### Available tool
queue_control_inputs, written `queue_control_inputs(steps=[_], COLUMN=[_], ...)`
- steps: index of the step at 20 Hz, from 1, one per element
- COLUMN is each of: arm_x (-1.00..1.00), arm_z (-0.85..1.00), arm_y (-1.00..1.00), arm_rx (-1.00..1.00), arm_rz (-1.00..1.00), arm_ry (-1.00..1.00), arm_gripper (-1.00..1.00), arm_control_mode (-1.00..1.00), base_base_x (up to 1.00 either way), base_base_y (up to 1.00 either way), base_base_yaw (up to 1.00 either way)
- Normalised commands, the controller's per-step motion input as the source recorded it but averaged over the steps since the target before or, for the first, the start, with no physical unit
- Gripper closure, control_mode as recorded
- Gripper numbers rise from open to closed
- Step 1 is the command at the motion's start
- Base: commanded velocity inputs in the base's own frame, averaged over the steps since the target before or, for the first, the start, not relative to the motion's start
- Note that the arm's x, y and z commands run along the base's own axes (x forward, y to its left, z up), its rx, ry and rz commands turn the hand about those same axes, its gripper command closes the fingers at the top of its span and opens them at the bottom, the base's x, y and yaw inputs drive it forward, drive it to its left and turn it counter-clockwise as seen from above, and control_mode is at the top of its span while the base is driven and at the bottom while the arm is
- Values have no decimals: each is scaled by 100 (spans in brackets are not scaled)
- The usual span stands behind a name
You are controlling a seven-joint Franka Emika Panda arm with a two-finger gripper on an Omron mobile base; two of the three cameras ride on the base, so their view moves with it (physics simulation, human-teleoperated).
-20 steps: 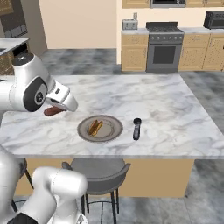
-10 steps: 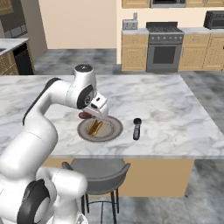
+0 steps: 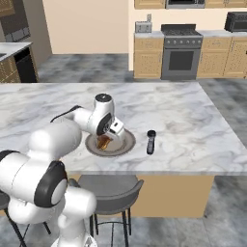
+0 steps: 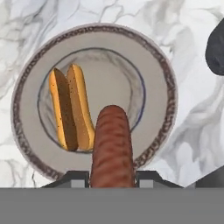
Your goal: Move the hot dog bun to the plate on the dining table and place the condiment next to that plate. Then navigate to the fridge and take the sausage and place it on the plate as well.
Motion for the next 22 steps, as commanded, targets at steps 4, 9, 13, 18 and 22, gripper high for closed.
queue_control_inputs(steps=[4, 9, 13, 18, 22], arm_x=[52, 26, 15, 20, 21], arm_z=[-66, -40, -23, -7, 0], arm_y=[0, -4, -4, -8, -16], arm_rx=[0, -2, -9, -12, -9], arm_rz=[0, 0, 0, -1, -2], arm_ry=[-12, -21, -19, -7, 0], arm_gripper=[100, 100, 100, 100, 100], arm_control_mode=[-100, -100, -100, -100, -100], base_base_x=[0, 0, 0, 0, 0], base_base_y=[0, 0, 0, 0, 0], base_base_yaw=[0, 0, 0, 0, 0])
